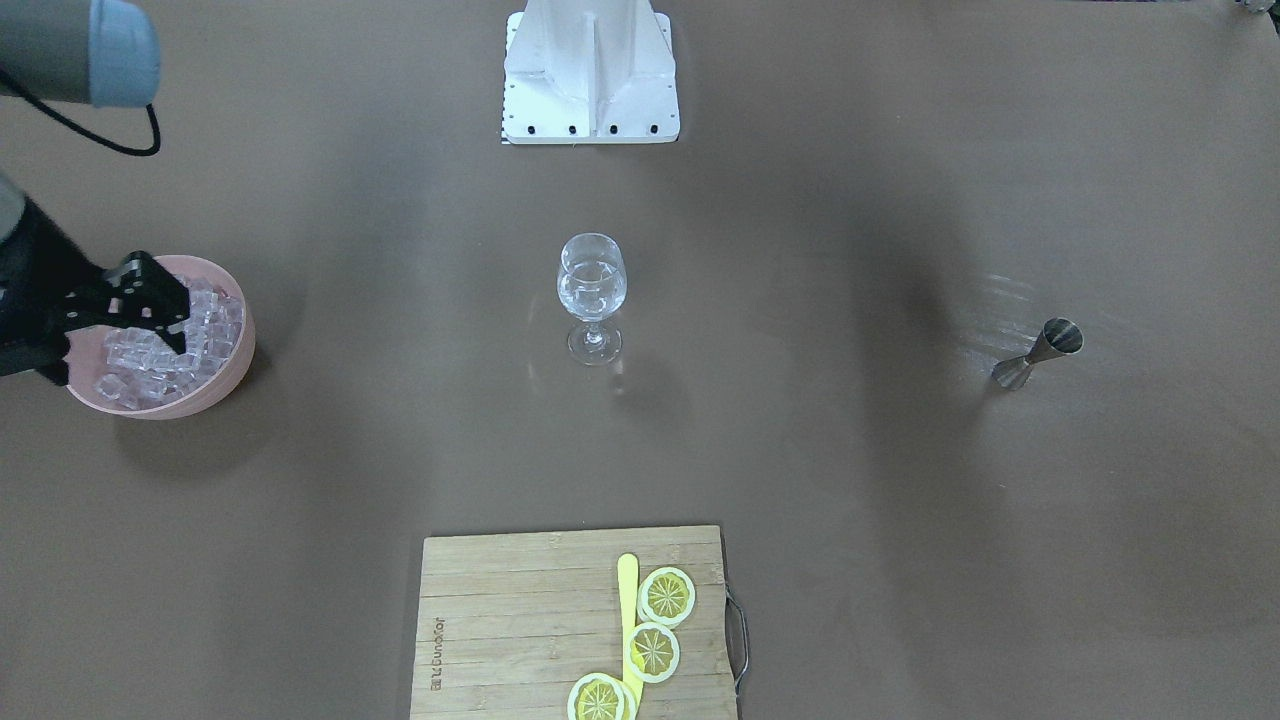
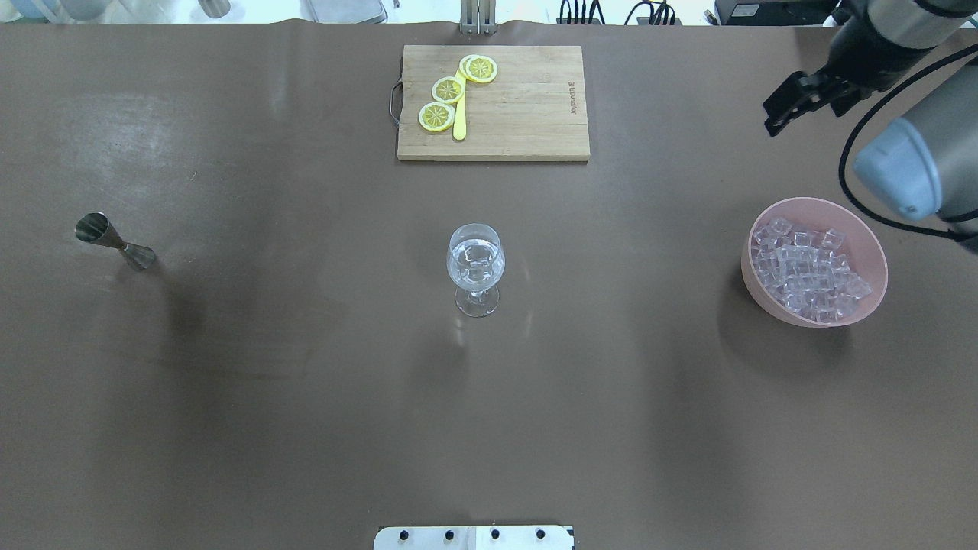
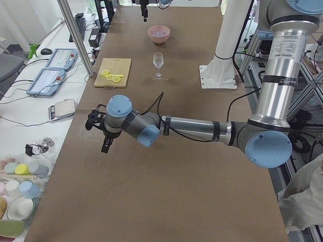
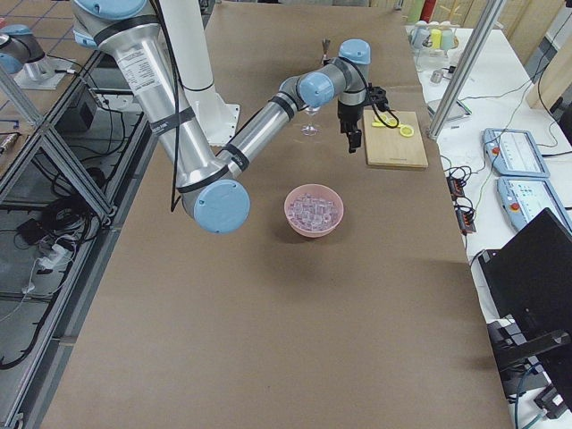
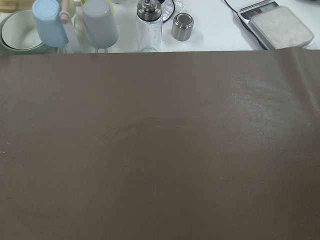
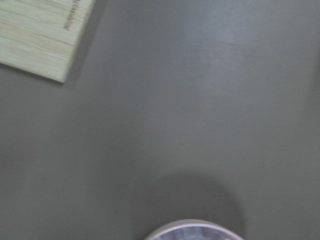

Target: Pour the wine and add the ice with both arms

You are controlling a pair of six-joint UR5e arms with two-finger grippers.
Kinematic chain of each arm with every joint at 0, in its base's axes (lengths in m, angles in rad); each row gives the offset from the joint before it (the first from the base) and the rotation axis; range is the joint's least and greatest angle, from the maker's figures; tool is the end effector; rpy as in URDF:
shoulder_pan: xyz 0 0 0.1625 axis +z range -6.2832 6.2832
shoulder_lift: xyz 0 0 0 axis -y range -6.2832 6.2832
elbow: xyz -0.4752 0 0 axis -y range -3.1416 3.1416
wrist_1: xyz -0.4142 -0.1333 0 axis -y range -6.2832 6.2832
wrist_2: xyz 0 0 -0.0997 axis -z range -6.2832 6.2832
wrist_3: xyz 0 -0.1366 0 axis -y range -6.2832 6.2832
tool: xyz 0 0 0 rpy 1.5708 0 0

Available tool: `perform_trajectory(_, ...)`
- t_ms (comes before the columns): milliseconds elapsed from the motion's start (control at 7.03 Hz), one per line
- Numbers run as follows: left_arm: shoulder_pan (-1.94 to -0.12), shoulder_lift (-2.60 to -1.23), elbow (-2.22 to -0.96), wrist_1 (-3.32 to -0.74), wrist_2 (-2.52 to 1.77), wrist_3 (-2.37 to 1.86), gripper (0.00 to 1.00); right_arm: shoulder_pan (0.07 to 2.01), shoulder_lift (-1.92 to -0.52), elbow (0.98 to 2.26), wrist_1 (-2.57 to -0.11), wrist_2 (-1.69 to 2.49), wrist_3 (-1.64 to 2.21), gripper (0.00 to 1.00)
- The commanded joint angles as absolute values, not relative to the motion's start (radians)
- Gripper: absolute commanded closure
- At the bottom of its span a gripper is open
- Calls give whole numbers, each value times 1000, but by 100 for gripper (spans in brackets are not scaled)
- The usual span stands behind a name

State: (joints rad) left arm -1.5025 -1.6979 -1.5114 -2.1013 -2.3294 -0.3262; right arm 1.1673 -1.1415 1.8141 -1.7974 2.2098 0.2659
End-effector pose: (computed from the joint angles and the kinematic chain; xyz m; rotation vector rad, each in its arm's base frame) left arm 0.0025 -0.6130 0.6316 0.4128 0.8307 -0.0123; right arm -0.2111 -0.6265 0.3924 0.2008 -0.7366 -0.2733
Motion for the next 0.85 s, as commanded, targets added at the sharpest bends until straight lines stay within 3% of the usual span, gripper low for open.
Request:
perform_trajectory(0, -1535, -1657, -1514, -2092, -2367, -311, 2, 1351, -1207, 1691, -1795, 2268, -46, 0)
perform_trajectory(285, -1543, -1646, -1505, -2091, -2440, -311, 2, 1498, -1245, 1582, -1795, 2279, -294, 0)
perform_trajectory(711, -1545, -1608, -1580, -1909, -2444, -307, 2, 1564, -1307, 1566, -1781, 2275, -310, 0)
